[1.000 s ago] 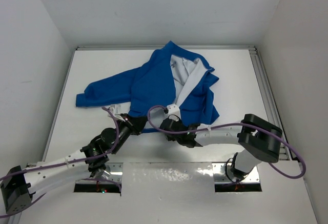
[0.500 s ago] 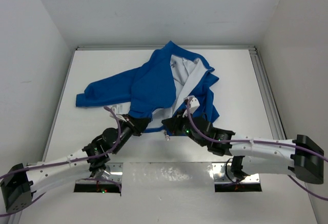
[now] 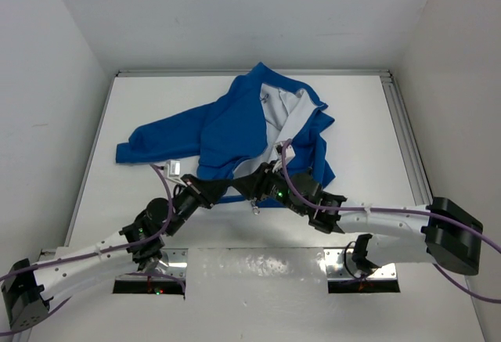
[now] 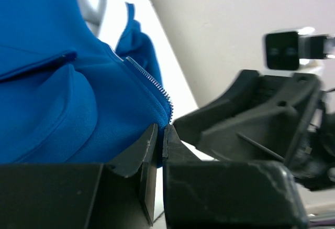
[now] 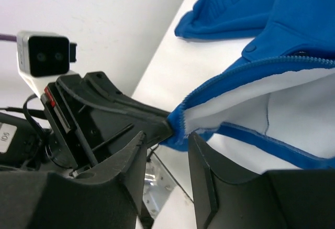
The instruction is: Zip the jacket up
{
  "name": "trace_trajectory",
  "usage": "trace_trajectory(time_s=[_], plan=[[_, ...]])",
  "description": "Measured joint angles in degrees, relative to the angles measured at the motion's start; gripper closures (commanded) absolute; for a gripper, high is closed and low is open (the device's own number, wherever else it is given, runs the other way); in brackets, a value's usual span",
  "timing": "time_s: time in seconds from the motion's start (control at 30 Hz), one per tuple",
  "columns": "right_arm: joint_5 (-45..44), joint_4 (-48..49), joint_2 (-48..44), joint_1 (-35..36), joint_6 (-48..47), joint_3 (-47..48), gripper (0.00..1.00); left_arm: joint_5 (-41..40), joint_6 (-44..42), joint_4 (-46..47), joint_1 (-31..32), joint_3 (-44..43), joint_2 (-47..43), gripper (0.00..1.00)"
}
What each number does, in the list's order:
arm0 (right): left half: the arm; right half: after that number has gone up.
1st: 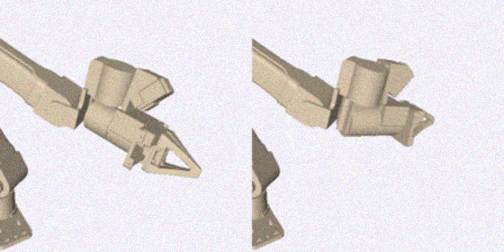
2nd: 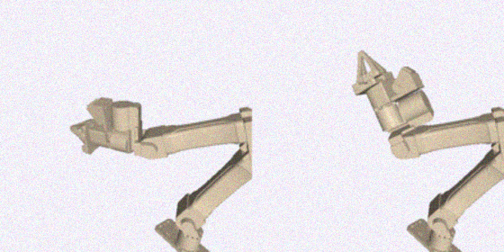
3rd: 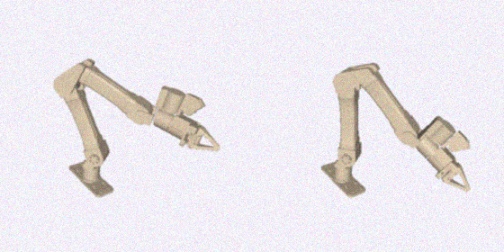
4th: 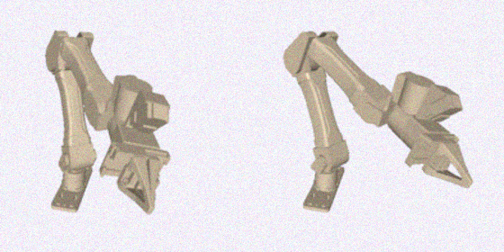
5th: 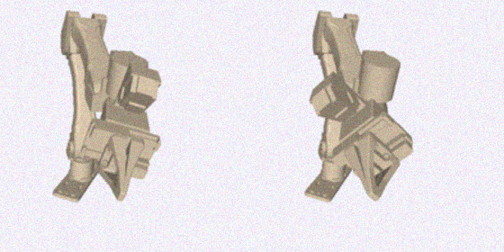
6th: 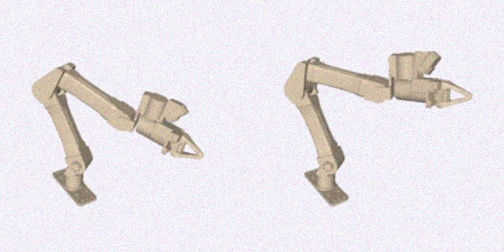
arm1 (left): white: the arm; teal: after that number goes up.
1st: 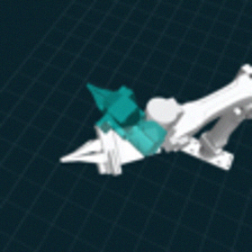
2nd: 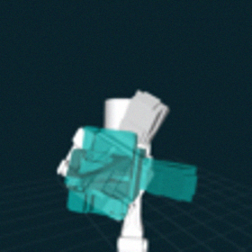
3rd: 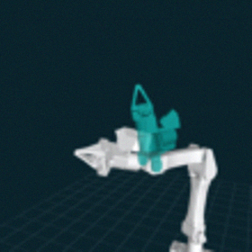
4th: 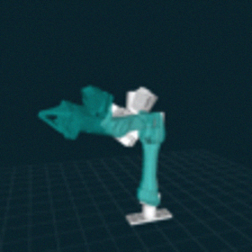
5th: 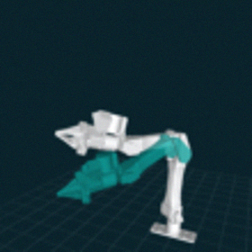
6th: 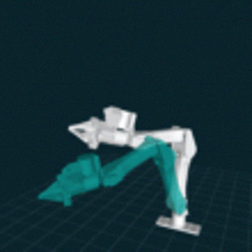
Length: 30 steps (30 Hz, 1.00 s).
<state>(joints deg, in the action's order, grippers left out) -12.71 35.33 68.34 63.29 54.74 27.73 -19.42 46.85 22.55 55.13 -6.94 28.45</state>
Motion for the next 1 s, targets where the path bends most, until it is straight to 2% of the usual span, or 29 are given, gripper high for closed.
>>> trace_trajectory(time_s=[0.43, 0.47, 0.5, 0.53, 0.8, 0.87, 0.97, 1.0], plan=[[0.7, 4.1, 1.2, -0.5, 2.7, -1.2, 0.63, 3.8, 2.6, 0.9, -0.1, 1.8, -0.7, 1.0], [0.7, 4.3, 1.4, -0.5, 2.7, -1.3, 0.65, 4.0, 2.7, 0.9, -0.1, 1.8, -0.8, 1.0], [0.7, 4.7, 1.7, -0.5, 2.8, -1.4, 0.71, 4.2, 2.8, 0.9, -0.1, 1.9, -1.0, 1.0], [0.7, 5.1, 1.9, -0.5, 2.9, -1.5, 0.72, 4.2, 3.0, 0.9, -0.1, 1.9, -1.2, 1.0], [0.6, 7.3, 4.1, -0.7, 5.3, -1.6, 0.65, 5.4, 3.2, 0.8, -0.1, 2.3, -2.3, 1.0], [0.9, 7.7, 4.7, -0.9, 5.9, -1.6, 0.72, 5.6, 3.2, 0.9, -0.1, 2.6, -2.3, 1.0], [1.2, 8.1, 5.3, -0.9, 7.0, -1.6, 0.89, 5.9, 3.2, 1.2, -0.1, 3.2, -2.3, 1.0], [1.0, 8.2, 5.4, -1.0, 7.3, -1.6, 0.93, 5.9, 3.2, 1.2, -0.1, 3.3, -2.2, 0.96]])
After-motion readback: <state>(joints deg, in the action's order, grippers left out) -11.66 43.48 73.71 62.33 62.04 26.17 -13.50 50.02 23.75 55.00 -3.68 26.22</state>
